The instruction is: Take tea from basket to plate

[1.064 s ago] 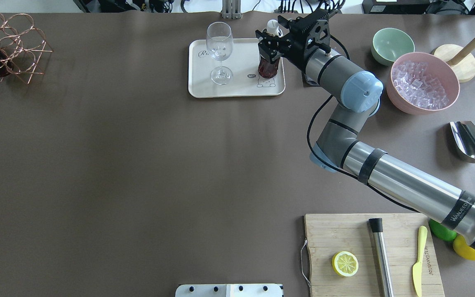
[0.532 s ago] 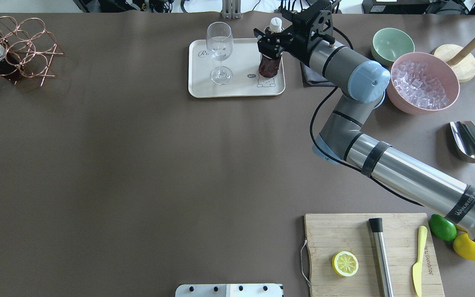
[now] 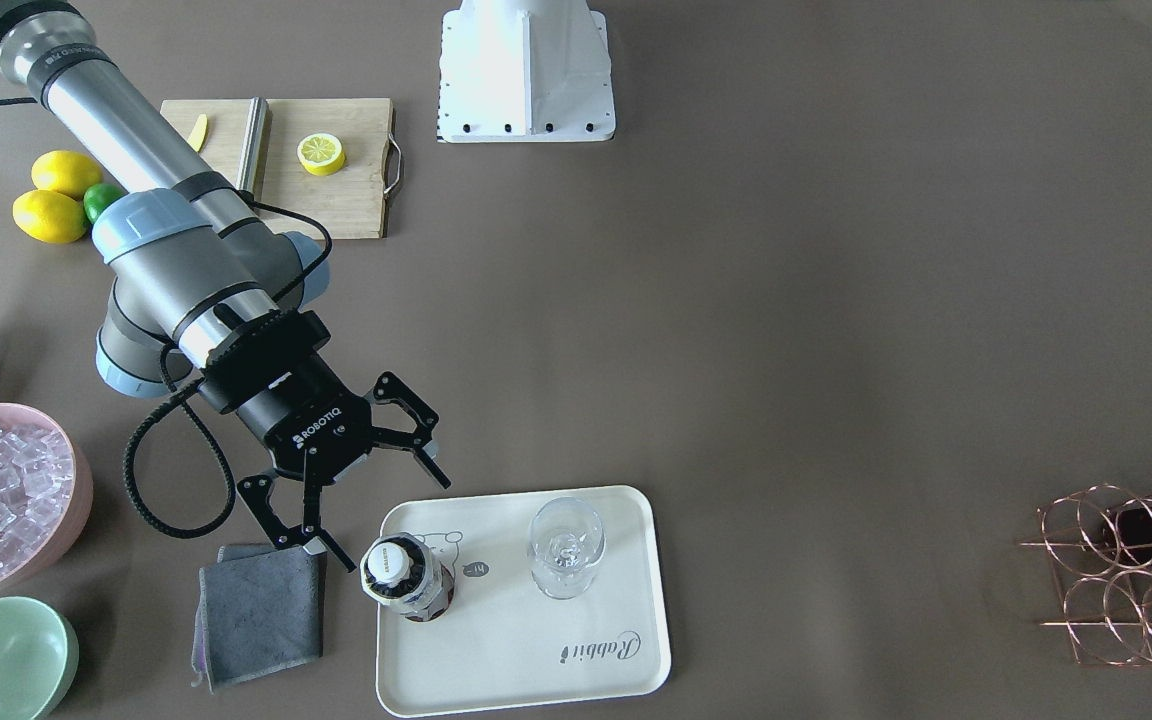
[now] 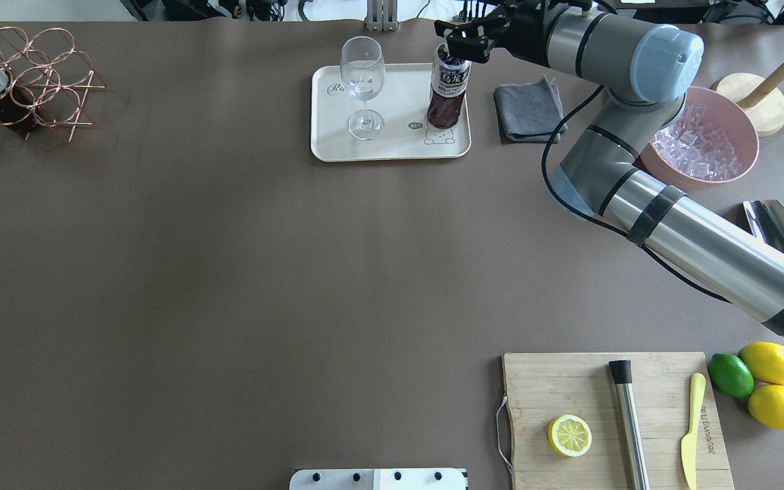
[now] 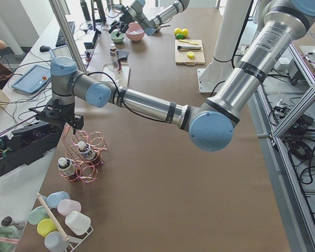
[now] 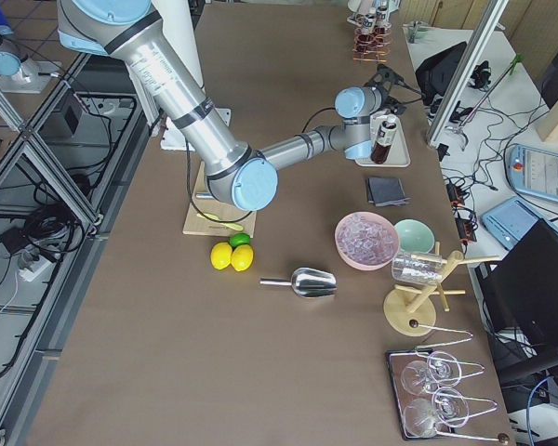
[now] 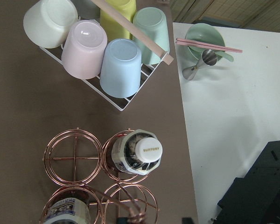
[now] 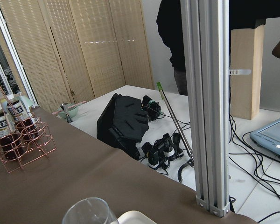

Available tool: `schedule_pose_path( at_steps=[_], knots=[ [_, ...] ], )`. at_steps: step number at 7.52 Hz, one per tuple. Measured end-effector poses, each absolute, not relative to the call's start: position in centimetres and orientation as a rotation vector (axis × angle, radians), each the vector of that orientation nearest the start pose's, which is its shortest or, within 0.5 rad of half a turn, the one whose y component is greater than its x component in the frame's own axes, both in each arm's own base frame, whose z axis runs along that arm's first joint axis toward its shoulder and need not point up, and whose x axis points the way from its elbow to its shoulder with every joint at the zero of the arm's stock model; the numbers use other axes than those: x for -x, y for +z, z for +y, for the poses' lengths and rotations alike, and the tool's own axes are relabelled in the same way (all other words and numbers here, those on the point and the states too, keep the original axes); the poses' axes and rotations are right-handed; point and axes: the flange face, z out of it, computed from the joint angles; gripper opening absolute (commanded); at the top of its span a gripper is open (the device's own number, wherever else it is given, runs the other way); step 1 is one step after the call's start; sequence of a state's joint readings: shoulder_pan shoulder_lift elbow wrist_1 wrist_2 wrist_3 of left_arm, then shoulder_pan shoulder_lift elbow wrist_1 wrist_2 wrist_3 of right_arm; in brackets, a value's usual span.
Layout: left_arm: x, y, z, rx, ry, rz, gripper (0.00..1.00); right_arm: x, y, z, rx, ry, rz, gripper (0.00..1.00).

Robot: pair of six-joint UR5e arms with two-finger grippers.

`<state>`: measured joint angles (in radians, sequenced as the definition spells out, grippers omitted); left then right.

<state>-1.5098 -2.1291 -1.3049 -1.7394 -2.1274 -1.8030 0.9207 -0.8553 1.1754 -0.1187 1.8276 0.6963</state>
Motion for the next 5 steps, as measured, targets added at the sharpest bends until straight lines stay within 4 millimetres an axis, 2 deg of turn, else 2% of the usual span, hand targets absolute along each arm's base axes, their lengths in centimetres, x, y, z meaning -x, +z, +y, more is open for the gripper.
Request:
schedule_pose_path(
  at_steps=[2,3,5],
  knots=[
    [4.6,44.9,-69.1,0.258,-1.502,0.824,0.98,33.2,24.6,-64.8,-1.112,-0.215,-1.276,1.0],
    [4.8,46.5,-65.6,0.253,-1.442,0.833,0.98,32.5,25.5,-65.0,-1.083,-0.279,-1.218,1.0],
    [4.9,50.1,-56.5,0.199,-1.263,0.828,0.98,31.4,28.6,-65.3,-1.055,-0.481,-1.045,1.0]
  ],
)
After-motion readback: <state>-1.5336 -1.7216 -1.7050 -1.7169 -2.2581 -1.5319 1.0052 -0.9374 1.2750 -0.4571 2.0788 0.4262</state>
